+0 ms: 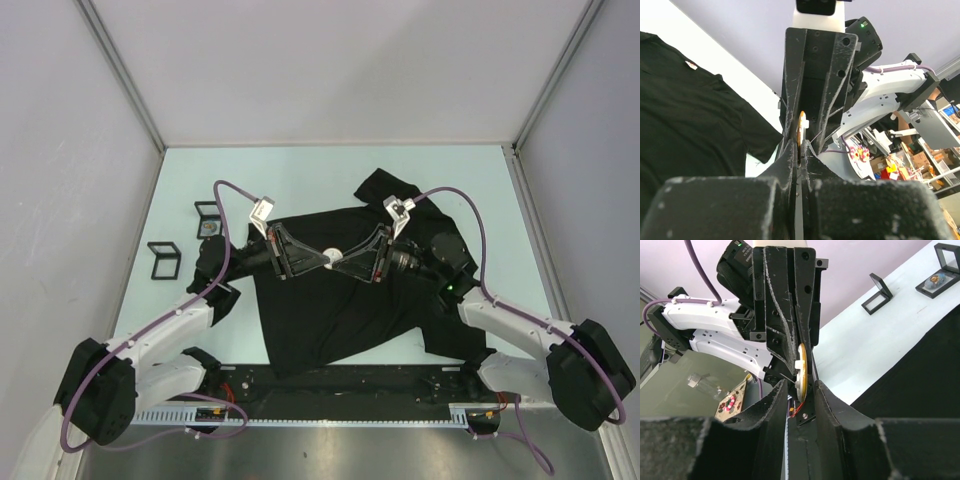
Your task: Remove the brooch from the garment
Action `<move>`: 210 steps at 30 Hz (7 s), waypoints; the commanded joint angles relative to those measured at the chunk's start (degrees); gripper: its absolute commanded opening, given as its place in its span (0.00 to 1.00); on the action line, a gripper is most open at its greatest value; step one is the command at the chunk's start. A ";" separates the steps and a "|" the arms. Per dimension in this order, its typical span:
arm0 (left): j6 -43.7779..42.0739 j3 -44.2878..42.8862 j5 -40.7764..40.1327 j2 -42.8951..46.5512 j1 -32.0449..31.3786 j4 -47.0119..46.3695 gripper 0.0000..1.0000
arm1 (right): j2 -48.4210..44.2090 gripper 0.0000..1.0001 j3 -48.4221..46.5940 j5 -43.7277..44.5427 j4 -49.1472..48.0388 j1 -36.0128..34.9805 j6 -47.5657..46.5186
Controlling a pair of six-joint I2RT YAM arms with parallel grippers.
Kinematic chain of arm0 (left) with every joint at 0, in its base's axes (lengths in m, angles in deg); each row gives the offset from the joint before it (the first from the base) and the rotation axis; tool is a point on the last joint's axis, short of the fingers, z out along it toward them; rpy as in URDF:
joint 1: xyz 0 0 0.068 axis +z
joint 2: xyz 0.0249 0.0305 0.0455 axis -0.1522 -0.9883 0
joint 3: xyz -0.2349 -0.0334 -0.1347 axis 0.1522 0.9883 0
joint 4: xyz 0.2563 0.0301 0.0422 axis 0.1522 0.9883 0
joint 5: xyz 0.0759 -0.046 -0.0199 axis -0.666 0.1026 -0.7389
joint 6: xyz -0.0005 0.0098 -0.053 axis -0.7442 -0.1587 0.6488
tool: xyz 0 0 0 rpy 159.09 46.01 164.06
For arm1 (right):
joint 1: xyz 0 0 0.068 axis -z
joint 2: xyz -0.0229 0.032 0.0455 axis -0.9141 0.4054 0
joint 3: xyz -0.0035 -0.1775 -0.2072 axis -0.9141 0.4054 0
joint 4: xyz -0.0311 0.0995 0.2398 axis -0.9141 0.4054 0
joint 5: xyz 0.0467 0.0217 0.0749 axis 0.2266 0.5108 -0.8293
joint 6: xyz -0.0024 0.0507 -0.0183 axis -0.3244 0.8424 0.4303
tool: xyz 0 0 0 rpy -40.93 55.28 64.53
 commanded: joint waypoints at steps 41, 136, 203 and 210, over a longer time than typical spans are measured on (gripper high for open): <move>-6.78 0.24 -7.90 9.45 0.10 11.60 0.00 | 2.44 0.40 -4.44 10.35 -0.12 -5.70 -3.20; -37.89 -32.71 -73.10 0.33 -1.60 85.49 0.00 | 4.36 0.67 -9.71 37.60 15.72 -2.72 -10.76; -46.42 -38.26 -104.58 -50.32 32.44 77.52 0.04 | 21.16 0.63 -3.47 34.96 2.17 -3.33 -22.19; -46.50 -38.00 -103.97 -50.93 32.35 76.81 0.10 | 20.90 0.63 -3.39 34.96 2.34 -3.33 -22.10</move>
